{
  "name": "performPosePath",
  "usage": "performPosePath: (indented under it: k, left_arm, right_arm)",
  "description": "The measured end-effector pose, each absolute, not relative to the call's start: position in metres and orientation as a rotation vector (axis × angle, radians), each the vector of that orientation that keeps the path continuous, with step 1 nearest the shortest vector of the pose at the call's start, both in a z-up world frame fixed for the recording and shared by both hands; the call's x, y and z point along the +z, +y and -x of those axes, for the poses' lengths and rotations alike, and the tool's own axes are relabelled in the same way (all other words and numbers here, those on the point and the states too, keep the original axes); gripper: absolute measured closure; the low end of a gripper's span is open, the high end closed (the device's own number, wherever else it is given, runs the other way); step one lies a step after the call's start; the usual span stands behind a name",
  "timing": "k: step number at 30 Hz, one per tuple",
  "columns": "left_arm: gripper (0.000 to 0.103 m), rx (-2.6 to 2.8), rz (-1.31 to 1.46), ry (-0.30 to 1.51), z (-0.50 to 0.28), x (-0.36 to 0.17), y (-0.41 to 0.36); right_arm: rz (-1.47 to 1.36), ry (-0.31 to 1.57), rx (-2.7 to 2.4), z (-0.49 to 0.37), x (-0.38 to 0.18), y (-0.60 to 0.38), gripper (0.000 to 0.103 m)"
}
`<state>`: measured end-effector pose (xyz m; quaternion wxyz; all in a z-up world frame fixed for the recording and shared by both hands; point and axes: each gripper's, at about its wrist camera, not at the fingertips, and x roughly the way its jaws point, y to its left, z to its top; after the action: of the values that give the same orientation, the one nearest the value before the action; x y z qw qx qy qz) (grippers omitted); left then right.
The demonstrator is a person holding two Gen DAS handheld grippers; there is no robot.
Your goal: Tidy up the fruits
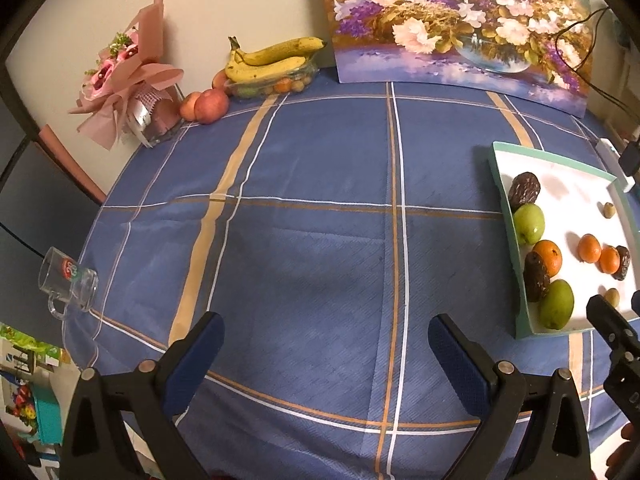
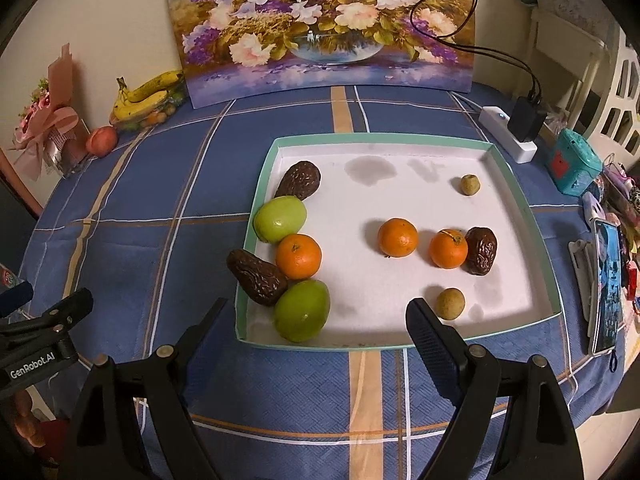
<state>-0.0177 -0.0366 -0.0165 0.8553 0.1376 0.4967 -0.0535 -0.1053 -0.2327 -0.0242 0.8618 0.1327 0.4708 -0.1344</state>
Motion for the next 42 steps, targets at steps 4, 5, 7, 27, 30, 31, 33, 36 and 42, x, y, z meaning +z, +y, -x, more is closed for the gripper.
performPosePath:
  k: [4, 5, 7, 27, 30, 31, 33, 36, 42]
  left_arm:
    - [0.0, -0.116, -0.294, 1.052, 0.0174, -0.0178, -0.0352]
    - [0.0, -0.116, -0.294, 1.052, 0.0174, -0.0176, -0.035]
    - [0.0, -0.115, -0.294, 1.055, 0.0173, -0.0181, -0.0347]
    - [0.0, -0.133, -0.288, 1.071, 0.0164, -0.0188, -0.0349]
    - [0.0, -0.137, -0.288, 1.072, 0.0164, -0.019, -0.035]
    - [0.0, -0.137, -0.287, 1.074, 0.0163, -0.019, -0.035]
    - [0.0, -0.136, -0.285, 1.075, 0.016, -0.0189, -0.0349]
    - [0.0, -0.138, -0.283, 1.078, 0.0155, -0.0189, -0.0348]
    - [0.0, -0.138, -0.282, 1.08, 0.0156, -0.0192, -0.0353]
  right_arm:
    - [-0.272, 0.982, -0.28, 0.1059, -0.0225, -0.2319, 0.015]
    - [-0.272, 0.983, -0.279, 0.1057, -0.0226, -0.2317, 0.015]
    - [-0.271, 0.987, -0.28, 0.1056, -0.0232, -0.2313, 0.015]
    - [-0.276, 1.004, -0.286, 0.1044, -0.0267, -0.2323, 0.015]
    - [-0.276, 1.008, -0.286, 0.1041, -0.0272, -0.2327, 0.015]
    - [-0.276, 1.008, -0.286, 0.104, -0.0274, -0.2328, 0.015]
    - [-0.276, 1.009, -0.285, 0.1039, -0.0274, -0.2328, 0.015]
    - [-0.276, 1.011, -0.285, 0.1041, -0.0282, -0.2331, 0.015]
    - [-0.276, 1.013, -0.285, 0.1039, -0.0286, -0.233, 0.015]
